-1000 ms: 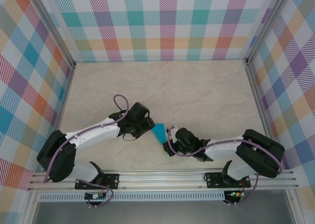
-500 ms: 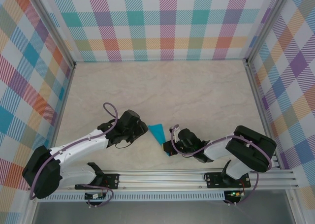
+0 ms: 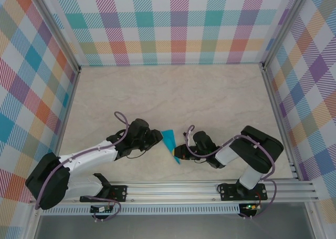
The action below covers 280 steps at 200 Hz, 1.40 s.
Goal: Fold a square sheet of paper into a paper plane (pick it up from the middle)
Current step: Fold the wing for the fifth time at the center of the table.
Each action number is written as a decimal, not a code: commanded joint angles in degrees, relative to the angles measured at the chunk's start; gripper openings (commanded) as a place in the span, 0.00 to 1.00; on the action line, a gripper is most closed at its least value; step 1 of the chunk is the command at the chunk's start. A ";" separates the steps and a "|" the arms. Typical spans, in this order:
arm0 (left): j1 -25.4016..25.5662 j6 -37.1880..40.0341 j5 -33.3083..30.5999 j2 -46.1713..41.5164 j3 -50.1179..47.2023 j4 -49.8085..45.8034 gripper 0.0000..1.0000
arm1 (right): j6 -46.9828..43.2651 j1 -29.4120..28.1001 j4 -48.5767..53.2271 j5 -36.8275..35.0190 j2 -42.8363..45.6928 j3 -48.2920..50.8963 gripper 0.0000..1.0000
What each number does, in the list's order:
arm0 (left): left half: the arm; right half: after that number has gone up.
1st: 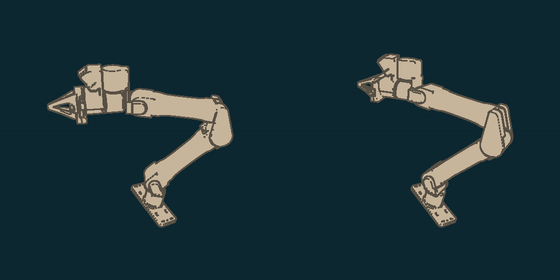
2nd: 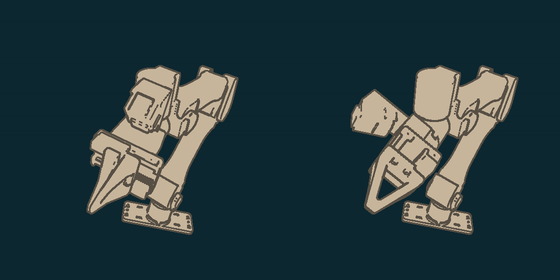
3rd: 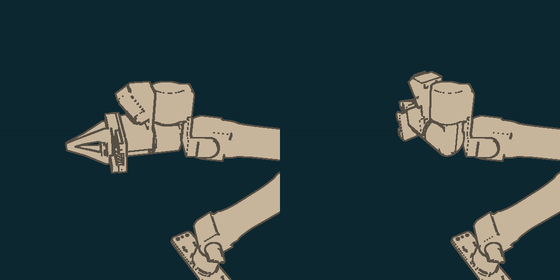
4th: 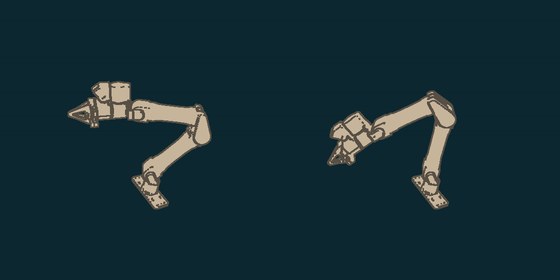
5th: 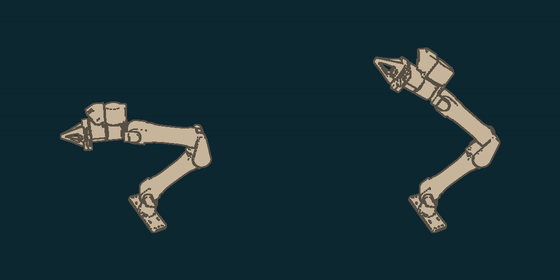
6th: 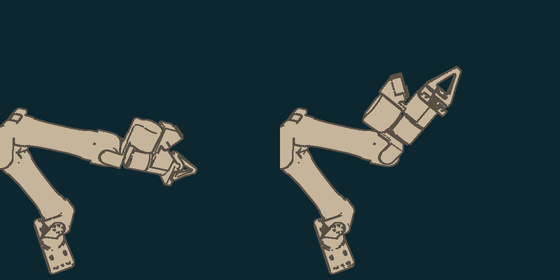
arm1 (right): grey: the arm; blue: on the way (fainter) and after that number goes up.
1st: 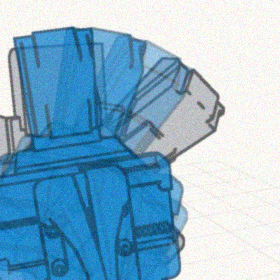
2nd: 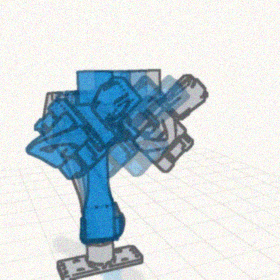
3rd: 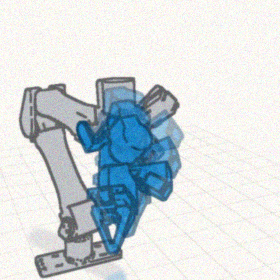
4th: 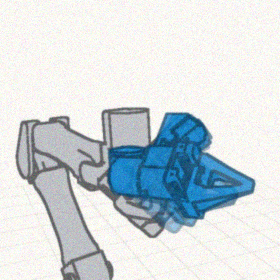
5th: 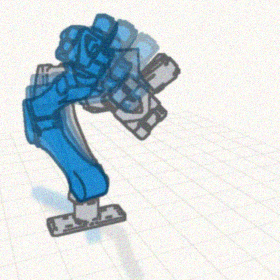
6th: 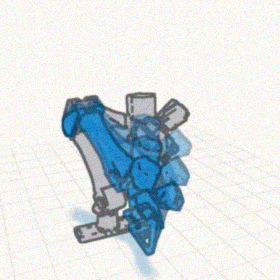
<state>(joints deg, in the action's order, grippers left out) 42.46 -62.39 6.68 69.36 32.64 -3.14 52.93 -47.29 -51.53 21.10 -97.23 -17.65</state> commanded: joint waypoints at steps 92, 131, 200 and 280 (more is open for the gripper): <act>0.60 2.72 5.28 7.37 2.39 9.07 0.41 | 8.45 0.88 9.00 -4.95 -1.84 -0.08 0.08; 0.60 3.50 5.24 9.85 3.93 9.35 0.41 | 11.41 0.89 11.71 -6.78 -1.74 0.28 0.07; 0.66 4.21 8.29 15.85 6.36 11.96 0.40 | 12.54 0.93 12.28 -6.78 -2.19 0.08 0.07; 0.68 5.27 8.71 21.78 7.28 13.31 0.40 | 13.02 0.88 13.56 -6.81 -2.18 -0.40 0.09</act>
<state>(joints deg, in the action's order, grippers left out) 42.72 -58.67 14.55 89.01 38.26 8.78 66.67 -46.54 -49.25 19.11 -97.23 -18.76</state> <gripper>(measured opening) 0.405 0.087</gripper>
